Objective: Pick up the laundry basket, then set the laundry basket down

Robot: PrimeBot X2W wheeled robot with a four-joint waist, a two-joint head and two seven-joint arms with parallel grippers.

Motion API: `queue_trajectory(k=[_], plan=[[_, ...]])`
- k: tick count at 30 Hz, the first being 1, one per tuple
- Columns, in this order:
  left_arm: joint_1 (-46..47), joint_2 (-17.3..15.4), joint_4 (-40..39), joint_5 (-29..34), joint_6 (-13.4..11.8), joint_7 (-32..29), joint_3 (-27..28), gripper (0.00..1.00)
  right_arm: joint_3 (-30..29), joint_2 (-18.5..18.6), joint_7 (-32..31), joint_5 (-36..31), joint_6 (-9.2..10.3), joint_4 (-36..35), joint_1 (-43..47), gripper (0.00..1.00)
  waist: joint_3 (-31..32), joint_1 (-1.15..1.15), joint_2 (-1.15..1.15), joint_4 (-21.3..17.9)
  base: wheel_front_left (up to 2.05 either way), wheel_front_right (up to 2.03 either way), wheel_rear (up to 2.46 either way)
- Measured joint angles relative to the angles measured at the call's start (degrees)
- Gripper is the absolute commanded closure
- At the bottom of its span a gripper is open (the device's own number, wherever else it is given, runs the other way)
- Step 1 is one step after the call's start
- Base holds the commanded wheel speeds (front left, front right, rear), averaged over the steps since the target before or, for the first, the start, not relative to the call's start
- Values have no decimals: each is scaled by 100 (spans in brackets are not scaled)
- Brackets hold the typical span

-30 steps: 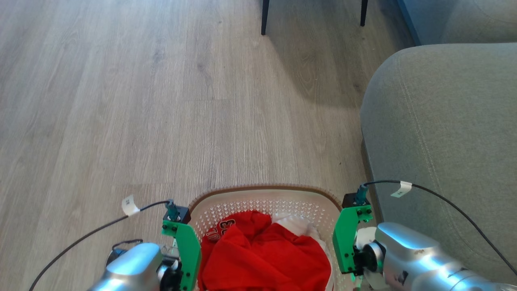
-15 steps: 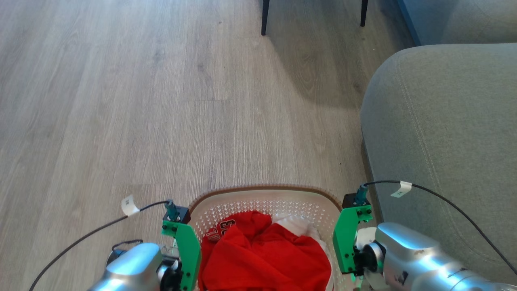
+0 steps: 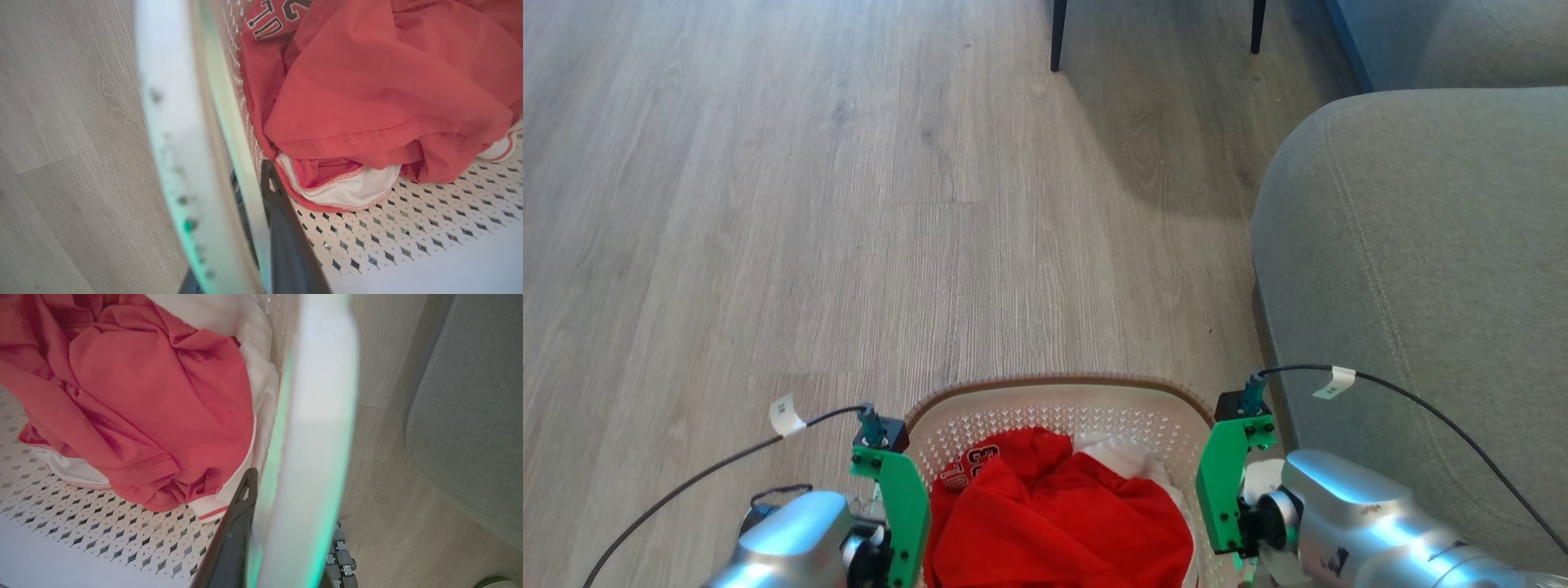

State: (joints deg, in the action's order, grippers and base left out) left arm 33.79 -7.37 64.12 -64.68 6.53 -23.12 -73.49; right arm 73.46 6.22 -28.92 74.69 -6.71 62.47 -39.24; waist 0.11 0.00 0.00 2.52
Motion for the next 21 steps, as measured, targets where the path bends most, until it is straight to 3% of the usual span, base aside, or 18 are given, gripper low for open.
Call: queue_trajectory(k=[21], plan=[[0,2,-14,4,0,0,0,100,4,11,0,0,0,0,-1,100,21,0,0,-2,0,0,0]])
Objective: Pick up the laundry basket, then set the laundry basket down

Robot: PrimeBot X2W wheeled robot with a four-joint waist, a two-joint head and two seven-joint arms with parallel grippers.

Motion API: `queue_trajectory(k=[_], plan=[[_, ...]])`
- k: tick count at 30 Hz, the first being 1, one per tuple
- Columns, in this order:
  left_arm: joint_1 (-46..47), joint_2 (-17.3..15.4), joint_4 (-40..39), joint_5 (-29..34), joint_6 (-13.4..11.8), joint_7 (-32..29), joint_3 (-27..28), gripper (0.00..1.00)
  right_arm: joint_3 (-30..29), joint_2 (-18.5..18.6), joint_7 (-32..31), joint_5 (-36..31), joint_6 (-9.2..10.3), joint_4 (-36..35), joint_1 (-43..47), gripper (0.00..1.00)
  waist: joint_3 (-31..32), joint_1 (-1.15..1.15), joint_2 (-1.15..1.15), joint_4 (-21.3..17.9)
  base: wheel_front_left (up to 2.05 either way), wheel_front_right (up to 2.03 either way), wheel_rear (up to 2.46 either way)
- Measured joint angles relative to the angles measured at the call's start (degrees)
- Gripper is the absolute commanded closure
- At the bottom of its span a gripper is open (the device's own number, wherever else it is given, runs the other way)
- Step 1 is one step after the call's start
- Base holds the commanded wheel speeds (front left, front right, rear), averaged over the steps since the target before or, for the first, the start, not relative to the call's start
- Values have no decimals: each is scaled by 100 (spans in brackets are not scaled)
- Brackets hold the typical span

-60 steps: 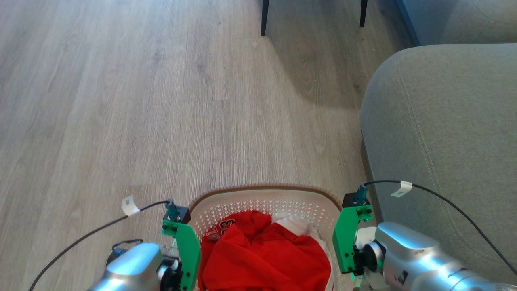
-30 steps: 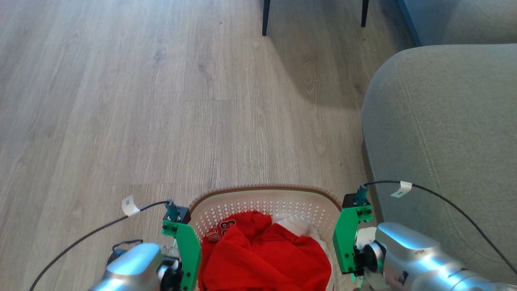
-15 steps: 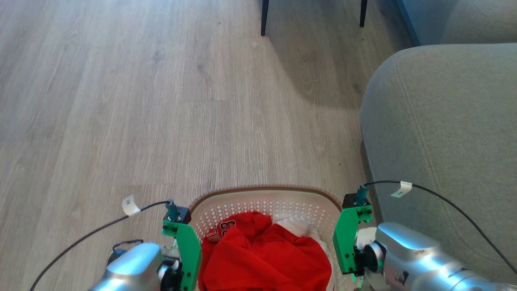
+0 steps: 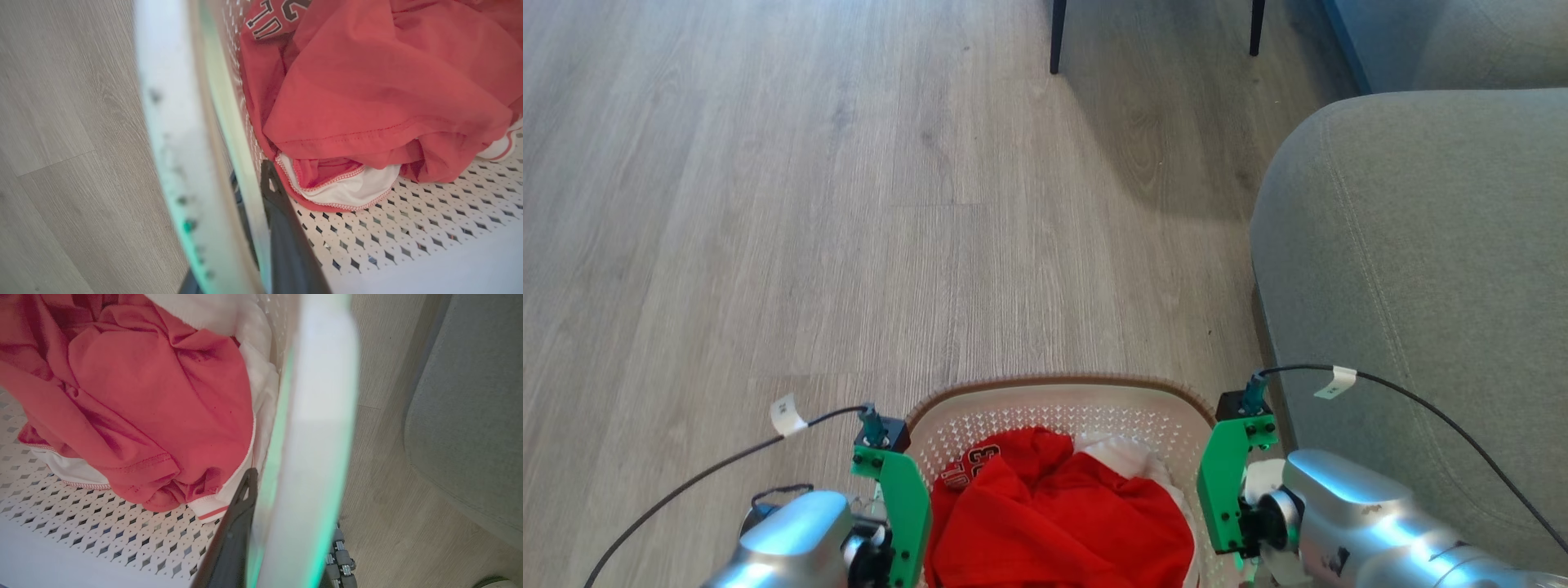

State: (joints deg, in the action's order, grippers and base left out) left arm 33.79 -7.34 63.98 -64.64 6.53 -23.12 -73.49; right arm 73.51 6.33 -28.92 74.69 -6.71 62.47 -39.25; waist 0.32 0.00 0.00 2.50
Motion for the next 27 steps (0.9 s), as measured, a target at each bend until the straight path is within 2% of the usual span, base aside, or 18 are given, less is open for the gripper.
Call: queue_trajectory(k=[27], plan=[[-2,0,-3,0,0,-2,0,100,3,0,0,-1,0,0,0,100,49,0,0,-3,0,0,0]])
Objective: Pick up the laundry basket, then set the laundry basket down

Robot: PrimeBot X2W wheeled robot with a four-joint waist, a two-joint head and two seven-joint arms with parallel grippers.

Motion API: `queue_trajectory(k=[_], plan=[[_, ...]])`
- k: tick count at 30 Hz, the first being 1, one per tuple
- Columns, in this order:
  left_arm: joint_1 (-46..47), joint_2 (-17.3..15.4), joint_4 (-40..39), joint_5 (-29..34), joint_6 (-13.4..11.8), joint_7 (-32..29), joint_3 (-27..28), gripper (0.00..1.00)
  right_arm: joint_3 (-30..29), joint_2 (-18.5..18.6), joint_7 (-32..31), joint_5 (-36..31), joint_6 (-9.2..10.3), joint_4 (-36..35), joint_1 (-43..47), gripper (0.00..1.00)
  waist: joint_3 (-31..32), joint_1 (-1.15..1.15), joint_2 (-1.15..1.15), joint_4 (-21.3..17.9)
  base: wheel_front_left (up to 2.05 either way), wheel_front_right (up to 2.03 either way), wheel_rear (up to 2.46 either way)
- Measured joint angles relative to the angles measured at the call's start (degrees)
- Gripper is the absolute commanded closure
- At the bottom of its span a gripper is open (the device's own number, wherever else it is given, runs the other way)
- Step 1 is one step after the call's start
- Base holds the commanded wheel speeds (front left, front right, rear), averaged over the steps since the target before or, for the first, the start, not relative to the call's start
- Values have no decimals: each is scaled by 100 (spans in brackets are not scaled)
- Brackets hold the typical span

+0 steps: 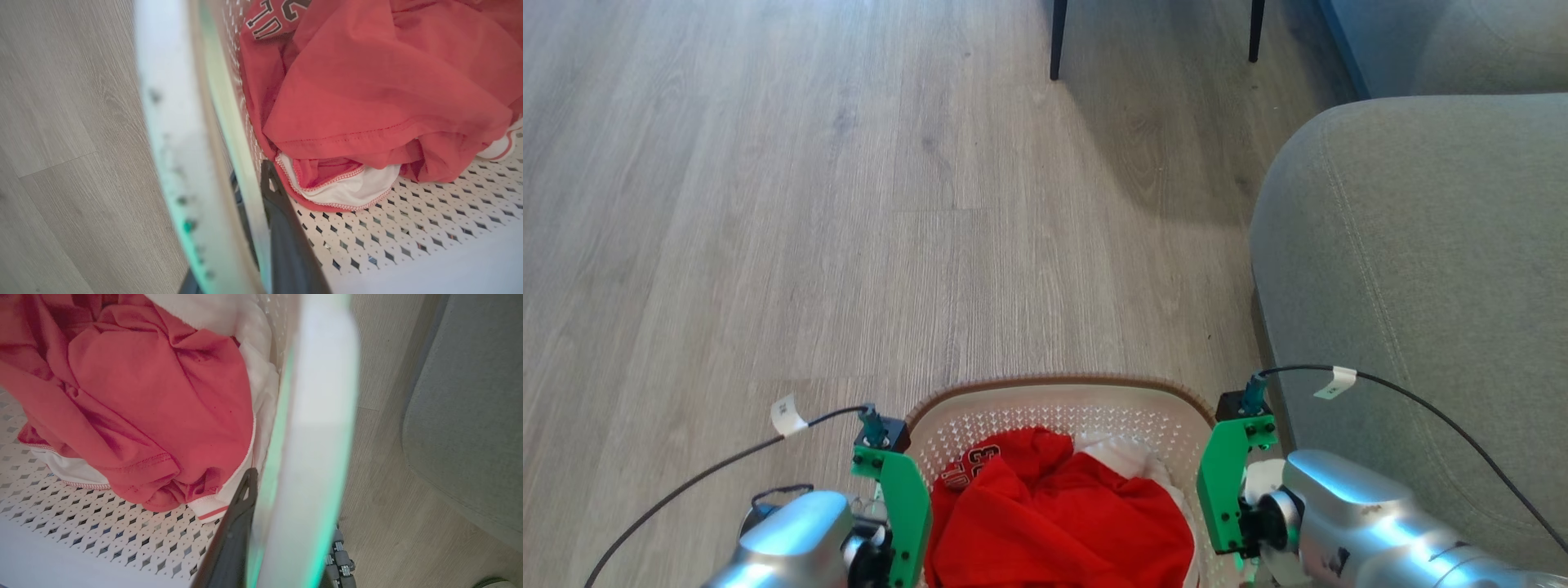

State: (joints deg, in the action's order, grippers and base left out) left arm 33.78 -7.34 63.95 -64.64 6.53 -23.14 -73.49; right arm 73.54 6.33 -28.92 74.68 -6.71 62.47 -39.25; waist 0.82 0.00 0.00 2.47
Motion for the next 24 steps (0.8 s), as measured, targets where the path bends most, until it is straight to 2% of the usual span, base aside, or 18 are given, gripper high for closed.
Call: queue_trajectory(k=[24], plan=[[0,1,-12,2,0,-7,-1,100,2,7,-9,-2,0,0,0,100,-20,0,0,38,0,0,0]])
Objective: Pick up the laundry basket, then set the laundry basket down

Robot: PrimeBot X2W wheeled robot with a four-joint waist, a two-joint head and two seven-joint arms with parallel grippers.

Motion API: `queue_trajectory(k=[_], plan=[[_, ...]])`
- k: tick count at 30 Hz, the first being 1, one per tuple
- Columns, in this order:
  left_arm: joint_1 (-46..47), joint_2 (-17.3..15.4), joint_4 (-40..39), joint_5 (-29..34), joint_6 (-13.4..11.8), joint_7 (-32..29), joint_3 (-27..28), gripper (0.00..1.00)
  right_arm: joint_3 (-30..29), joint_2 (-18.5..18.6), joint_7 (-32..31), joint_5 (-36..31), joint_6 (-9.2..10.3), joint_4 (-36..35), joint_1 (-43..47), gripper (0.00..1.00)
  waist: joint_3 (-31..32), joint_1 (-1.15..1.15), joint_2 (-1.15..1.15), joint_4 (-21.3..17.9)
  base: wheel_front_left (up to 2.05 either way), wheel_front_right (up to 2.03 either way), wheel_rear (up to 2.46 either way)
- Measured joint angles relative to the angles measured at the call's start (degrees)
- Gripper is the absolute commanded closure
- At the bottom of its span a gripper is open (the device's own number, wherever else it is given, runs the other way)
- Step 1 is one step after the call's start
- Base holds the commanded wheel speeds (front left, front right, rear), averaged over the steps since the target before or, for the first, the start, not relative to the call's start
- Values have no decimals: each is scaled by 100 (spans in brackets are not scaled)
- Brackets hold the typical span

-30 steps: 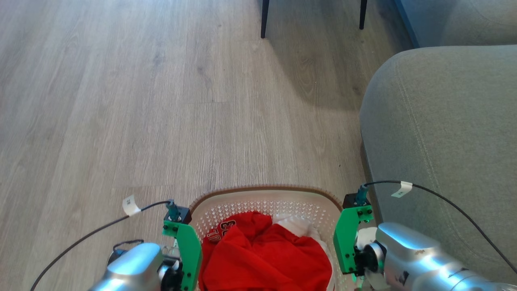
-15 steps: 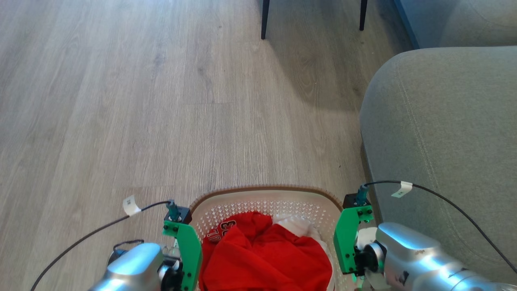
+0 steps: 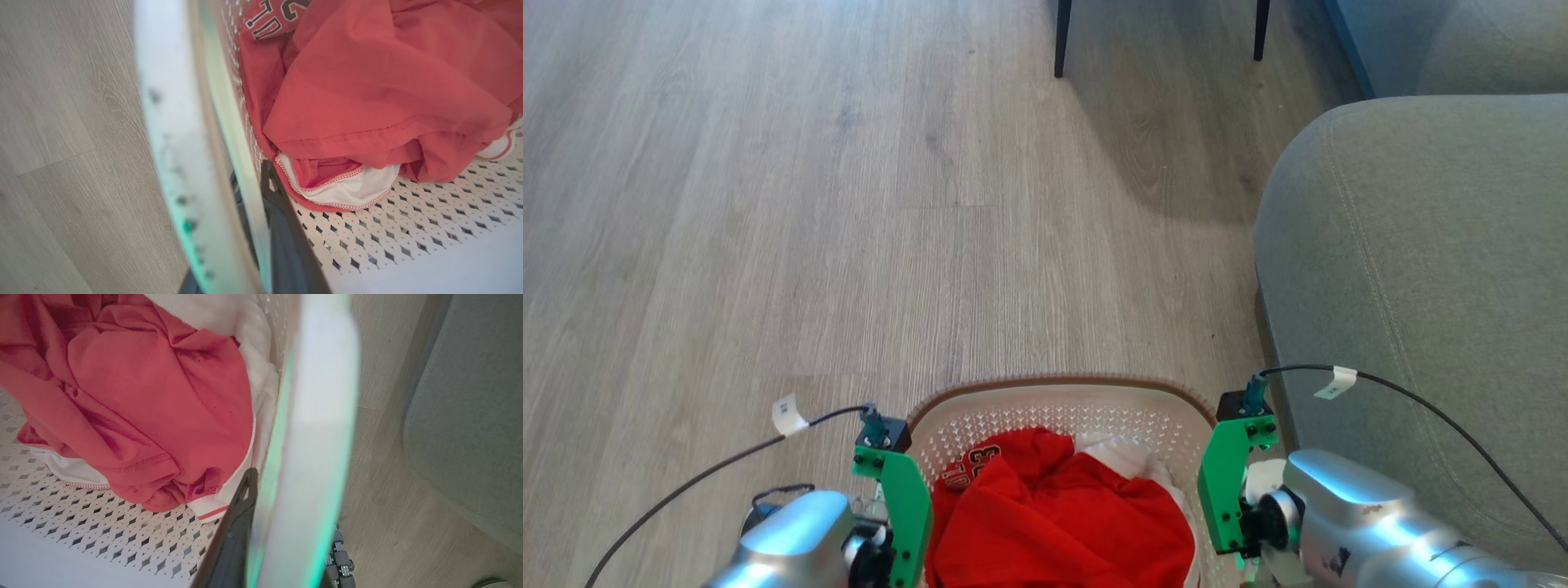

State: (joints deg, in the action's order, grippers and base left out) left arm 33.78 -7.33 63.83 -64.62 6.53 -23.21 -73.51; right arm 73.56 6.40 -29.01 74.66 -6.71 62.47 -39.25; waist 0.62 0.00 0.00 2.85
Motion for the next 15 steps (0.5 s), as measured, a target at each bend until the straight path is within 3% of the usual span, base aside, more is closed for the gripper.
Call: queue_trajectory(k=[15], plan=[[0,4,0,0,0,0,0,100,0,9,1,0,0,-5,0,100,-50,0,0,27,0,0,0]])
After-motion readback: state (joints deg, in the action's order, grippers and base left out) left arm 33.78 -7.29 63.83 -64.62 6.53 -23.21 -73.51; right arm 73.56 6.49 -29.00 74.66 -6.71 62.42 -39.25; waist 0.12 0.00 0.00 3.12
